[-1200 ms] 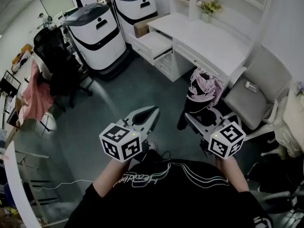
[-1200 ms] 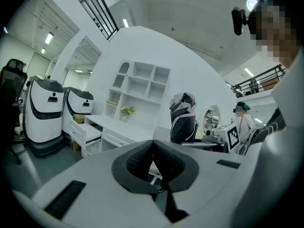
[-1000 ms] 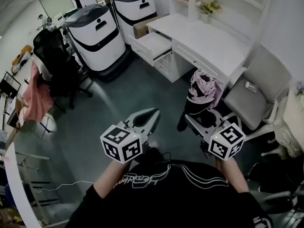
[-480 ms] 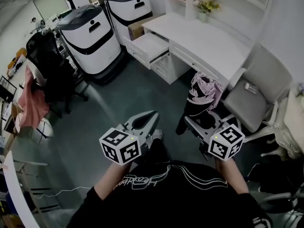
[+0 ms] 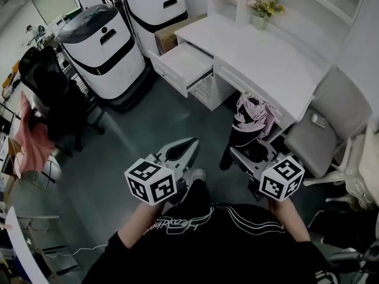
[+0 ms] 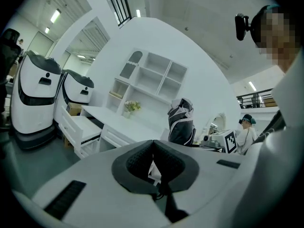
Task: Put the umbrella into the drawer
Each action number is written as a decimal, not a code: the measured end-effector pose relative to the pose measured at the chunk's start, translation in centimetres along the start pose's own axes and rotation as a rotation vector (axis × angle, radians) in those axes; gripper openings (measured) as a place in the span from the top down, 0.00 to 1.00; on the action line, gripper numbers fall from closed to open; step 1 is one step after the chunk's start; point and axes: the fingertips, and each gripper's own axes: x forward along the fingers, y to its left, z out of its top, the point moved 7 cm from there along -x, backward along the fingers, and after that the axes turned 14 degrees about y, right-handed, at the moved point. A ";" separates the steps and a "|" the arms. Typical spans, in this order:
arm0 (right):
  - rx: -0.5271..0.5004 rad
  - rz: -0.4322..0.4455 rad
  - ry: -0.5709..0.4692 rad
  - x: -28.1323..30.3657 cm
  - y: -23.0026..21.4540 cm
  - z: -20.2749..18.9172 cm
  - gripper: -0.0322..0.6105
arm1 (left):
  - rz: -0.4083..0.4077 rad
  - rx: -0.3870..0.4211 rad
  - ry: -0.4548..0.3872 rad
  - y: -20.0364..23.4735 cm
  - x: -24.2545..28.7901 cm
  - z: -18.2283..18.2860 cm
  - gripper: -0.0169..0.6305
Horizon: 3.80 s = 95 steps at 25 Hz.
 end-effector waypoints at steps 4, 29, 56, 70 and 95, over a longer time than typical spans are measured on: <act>0.040 0.003 0.019 6.0 -4.0 4.4 0.63 | -0.015 -0.023 0.023 7.2 2.8 5.0 0.94; 0.019 0.016 0.154 34.0 -24.0 20.4 0.64 | 0.078 -0.156 0.045 38.3 14.2 18.8 0.94; -0.017 0.063 0.485 65.3 -45.8 27.8 0.64 | 0.209 -0.318 0.121 63.4 28.1 30.5 0.94; -0.014 -0.025 0.805 77.3 -52.3 19.0 0.64 | 0.278 -0.404 0.168 69.0 29.0 29.1 0.94; 0.062 -0.110 0.984 81.3 -55.0 15.3 0.57 | 0.308 -0.451 0.202 71.5 28.1 27.5 0.94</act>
